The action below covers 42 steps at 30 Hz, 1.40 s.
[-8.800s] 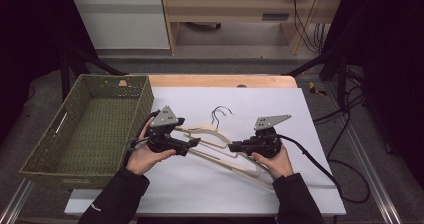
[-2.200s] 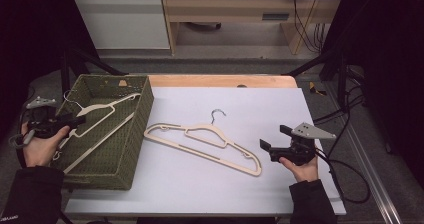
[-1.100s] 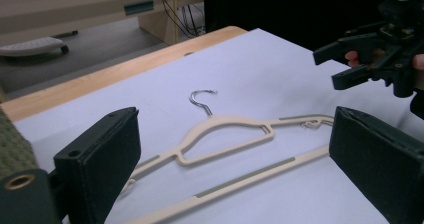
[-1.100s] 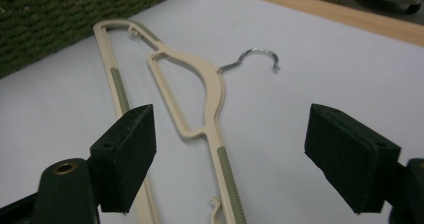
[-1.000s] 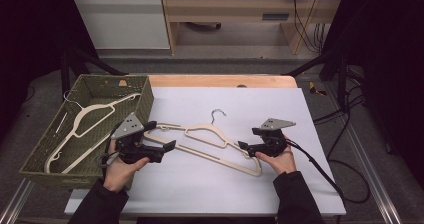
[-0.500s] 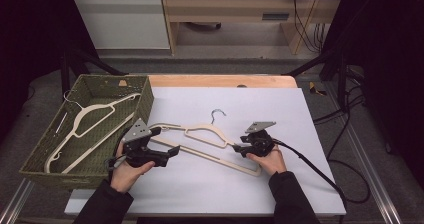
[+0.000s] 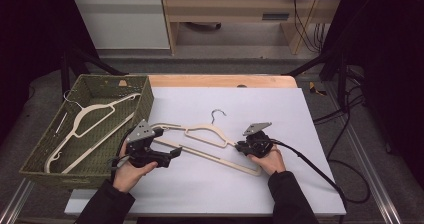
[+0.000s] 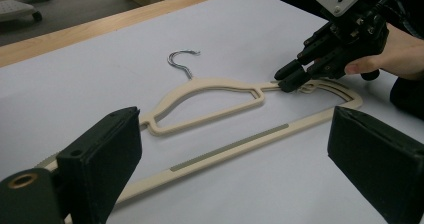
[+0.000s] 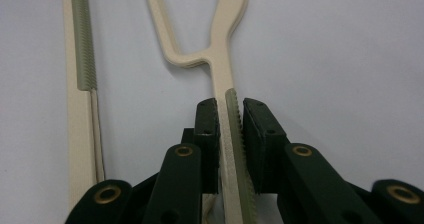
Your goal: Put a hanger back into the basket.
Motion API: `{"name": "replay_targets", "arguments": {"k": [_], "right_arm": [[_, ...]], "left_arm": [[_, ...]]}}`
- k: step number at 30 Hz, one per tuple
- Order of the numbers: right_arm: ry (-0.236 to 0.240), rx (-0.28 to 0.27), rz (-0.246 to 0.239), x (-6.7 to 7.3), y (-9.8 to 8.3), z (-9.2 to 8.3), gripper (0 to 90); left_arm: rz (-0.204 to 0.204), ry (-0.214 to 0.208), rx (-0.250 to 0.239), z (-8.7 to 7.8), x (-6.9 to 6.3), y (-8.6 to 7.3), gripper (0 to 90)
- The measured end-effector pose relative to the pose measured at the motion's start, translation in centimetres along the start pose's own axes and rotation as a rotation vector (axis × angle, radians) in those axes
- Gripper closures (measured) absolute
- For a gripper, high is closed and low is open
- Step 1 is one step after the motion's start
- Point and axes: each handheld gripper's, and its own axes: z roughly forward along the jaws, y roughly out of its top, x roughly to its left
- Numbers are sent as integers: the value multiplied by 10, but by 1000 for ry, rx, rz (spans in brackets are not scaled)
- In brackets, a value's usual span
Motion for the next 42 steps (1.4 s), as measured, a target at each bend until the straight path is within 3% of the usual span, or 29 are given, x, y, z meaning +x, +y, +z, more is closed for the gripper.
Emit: {"name": "replay_targets", "arguments": {"k": [9, 24, 27, 32, 37, 38, 42], "right_arm": [[25, 5, -19, 1, 1, -4, 793], [39, -38, -61, 3, 5, -18, 794], [33, -37, -52, 4, 6, -19, 794], [33, 16, -31, 4, 1, -7, 793], [40, 10, -13, 3, 0, -7, 790], [39, 16, 10, 4, 0, -8, 789], [54, -9, -8, 0, -1, -9, 790]], "left_arm": [[-5, 1, 15, 6, 0, -1, 75], [1, -2, 38, 12, -2, -1, 83], [-1, -6, 45, 14, -3, -2, 83], [-6, -7, 48, 16, -4, -3, 83], [-9, -9, 60, 18, -4, -5, 83], [-9, -7, 60, 19, -4, -5, 83], [-9, -6, 63, 19, -3, -5, 83]]}}
